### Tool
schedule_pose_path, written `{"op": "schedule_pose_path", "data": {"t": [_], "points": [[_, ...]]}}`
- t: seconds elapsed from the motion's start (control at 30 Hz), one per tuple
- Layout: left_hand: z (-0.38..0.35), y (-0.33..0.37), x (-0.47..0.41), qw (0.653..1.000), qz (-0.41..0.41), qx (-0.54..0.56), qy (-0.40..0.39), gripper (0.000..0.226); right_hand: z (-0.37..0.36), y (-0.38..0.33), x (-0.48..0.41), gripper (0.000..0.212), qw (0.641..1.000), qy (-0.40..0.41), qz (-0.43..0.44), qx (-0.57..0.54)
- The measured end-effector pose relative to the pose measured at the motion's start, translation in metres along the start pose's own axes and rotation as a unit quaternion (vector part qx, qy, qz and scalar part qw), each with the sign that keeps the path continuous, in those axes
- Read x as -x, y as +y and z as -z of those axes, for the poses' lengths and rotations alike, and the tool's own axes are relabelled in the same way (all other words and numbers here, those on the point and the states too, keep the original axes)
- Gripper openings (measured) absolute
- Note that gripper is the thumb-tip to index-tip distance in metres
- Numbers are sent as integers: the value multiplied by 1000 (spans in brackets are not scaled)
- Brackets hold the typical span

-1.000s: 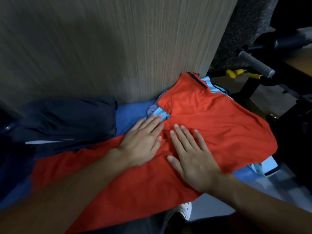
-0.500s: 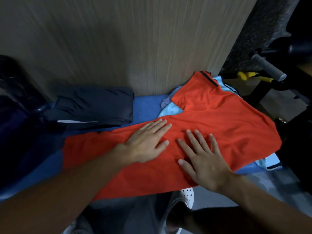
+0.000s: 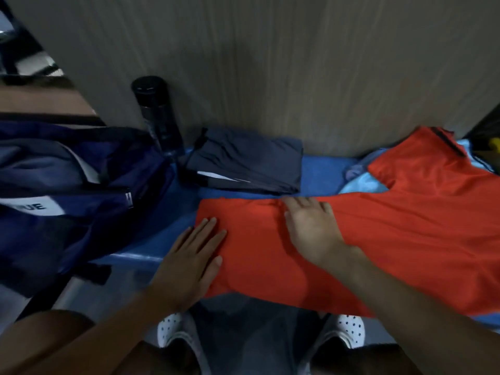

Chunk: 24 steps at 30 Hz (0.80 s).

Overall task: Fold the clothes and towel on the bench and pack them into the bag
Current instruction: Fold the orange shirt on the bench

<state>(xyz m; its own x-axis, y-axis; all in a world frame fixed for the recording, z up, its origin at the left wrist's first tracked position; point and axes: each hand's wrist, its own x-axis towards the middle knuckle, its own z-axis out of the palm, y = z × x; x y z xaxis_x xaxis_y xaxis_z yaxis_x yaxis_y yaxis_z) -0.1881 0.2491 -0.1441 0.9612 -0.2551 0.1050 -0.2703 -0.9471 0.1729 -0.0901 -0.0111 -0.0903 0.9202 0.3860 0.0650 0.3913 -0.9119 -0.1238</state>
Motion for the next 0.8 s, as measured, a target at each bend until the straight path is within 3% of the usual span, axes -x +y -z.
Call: {"op": "schedule_pose_path", "data": {"t": [0.07, 0.17, 0.27, 0.37, 0.47, 0.6, 0.7, 0.8], "points": [[1, -5, 5, 997, 23, 55, 52, 56, 2, 6, -15, 37, 1000, -4, -30, 6], [5, -8, -5, 972, 125, 143, 138, 48, 0, 17, -28, 33, 999, -7, -48, -1], [11, -8, -26, 951, 245, 139, 131, 55, -1, 24, -34, 31, 996, 7, -84, -9], [14, -9, -44, 935, 301, 156, 103, 47, -4, 26, -34, 28, 996, -17, -80, 38], [19, -5, -52, 917, 311, 216, 125, 17, -6, 26, -30, 17, 998, 22, -48, 23], [27, -1, -51, 901, 257, 309, 160, 31, -6, 31, -12, 15, 991, 128, 43, 3], [27, 0, -49, 899, 213, 354, 145, 33, -3, 30, 6, 17, 988, 127, 74, -52], [26, 2, -47, 867, 217, 422, 155, 19, -4, 30, 21, 19, 986, 112, 82, -88]]}}
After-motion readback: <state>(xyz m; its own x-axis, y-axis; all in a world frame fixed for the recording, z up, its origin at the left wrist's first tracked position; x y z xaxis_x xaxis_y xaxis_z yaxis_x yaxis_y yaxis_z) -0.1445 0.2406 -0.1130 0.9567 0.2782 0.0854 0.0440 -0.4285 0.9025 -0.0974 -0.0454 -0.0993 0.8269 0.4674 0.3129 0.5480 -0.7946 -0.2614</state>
